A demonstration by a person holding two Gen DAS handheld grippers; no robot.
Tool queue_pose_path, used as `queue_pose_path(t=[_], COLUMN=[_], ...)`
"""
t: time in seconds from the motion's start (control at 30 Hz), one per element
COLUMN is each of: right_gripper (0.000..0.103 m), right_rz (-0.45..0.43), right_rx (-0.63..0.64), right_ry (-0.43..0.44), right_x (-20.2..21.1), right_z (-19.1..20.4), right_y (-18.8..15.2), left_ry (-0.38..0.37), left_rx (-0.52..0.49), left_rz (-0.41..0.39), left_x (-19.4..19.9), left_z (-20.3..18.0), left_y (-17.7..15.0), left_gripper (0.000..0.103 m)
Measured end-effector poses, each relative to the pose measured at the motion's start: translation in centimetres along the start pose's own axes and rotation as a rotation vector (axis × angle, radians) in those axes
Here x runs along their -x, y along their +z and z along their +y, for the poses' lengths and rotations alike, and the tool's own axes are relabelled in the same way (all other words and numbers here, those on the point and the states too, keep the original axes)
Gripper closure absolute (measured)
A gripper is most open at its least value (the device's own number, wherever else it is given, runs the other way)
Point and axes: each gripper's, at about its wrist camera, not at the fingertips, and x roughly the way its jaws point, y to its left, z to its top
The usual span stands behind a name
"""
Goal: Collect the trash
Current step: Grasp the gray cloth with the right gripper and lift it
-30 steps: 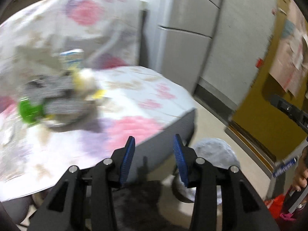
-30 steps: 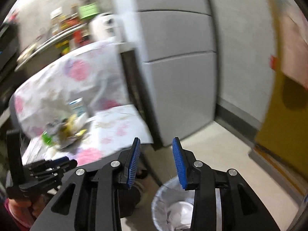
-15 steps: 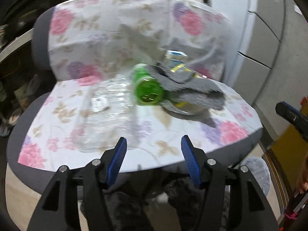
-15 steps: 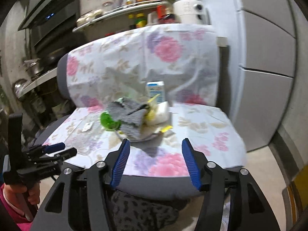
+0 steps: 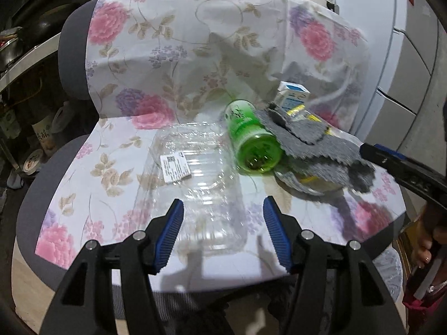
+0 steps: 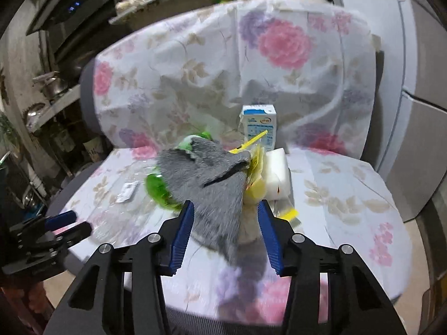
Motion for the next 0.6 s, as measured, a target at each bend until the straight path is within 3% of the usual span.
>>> queue_pose_path(t=[0.1, 0.13, 0.17, 0.23, 0.27, 0.4, 0.6], right_gripper=[0.055, 0.059, 0.066, 0.094, 0.097, 0.098, 0.098], right_rz=[0.057, 0.063, 0.055, 0.017, -0.012, -0.152, -0.267], right_rx=[-0.027, -0.028, -0.019, 0.021, 0.044, 0.169, 0.251], right_ry=[0.025, 0.024, 0.028, 0.030, 0.040, 0.082, 0.089], right_x=[-2.0, -2.3, -2.2, -1.5, -1.0, 1.1, 4.3], right_z=[-0.3, -0.3, -0.1, 0.6, 0.9, 2.7, 3.6], right_y=[0.3, 0.2, 0.2, 0.4, 0.5, 2.6, 6.9], left_ry=[0.012, 0.017, 0.024, 0.046, 0.057, 0.093, 0.101], left_rx=[0.018, 0.022, 0.024, 0.029, 0.034, 0.071, 0.086], left_rz=[0.021, 0.028, 0.036, 0.048, 0.050, 0.050, 0.007], left_x=[-1.0, -1.2, -1.4, -1.6, -1.7, -1.6, 0.0], left_z=[0.6, 0.8, 0.9, 1.0, 1.1, 1.1, 0.3], left_y=[0.2, 0.1, 0.0, -0.3, -0.3, -0.3, 0.5], left_gripper=[0.045, 0.045, 0.045, 0.045, 0.045, 0.045, 0.045])
